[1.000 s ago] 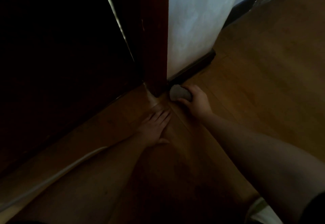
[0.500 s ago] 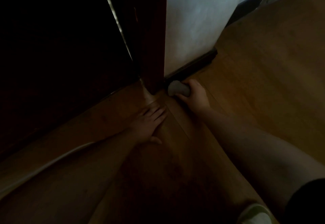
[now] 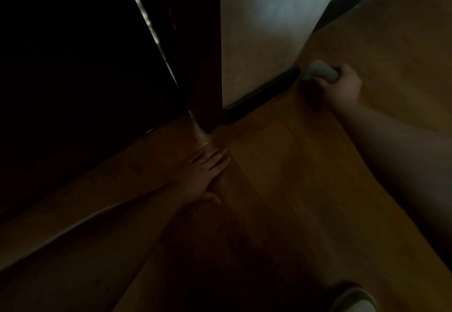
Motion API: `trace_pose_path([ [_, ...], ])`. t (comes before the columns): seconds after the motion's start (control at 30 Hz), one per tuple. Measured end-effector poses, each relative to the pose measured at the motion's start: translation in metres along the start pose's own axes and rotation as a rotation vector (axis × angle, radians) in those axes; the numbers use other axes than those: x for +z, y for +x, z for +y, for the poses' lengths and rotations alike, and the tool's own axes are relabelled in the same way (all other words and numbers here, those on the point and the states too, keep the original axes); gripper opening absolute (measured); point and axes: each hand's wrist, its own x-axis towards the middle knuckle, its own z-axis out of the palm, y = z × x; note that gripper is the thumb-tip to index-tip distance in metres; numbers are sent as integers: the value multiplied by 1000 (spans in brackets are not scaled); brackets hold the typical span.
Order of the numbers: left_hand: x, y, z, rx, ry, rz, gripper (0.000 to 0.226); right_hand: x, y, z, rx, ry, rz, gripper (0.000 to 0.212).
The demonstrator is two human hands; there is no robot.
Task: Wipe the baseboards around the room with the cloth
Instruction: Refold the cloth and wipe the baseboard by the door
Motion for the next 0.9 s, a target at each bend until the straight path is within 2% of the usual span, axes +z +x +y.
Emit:
trace_pose_path([
  [0.1, -1, -1, 1, 1, -7, 2, 113, -2, 3, -12, -25, 32, 2, 48],
  [0.23, 0, -1, 0, 16, -4, 11, 112, 15, -32, -18, 28, 192, 97, 52],
  [0.3, 1, -2, -1, 18, -15, 16, 112, 22, -56, -14, 34, 193, 119, 56],
  [0.4, 4, 0, -3, 24, -12, 28, 112, 33, -96, -16, -76, 132, 3, 53],
  [0.6, 4, 1, -2, 32, -14, 32, 114, 69, -169, -62, -522, 114, -330, 48],
  [0.67, 2, 1, -1, 27, -4, 30, 116, 81, -181, -76, -539, 143, -390, 49],
  [0.77, 1, 2, -1, 30, -11, 31, 116, 85, -177, -81, -508, 145, -387, 49],
  [0.9, 5, 2, -2, 35, -47, 45, 116, 75, -156, -74, -630, 74, -452, 48],
])
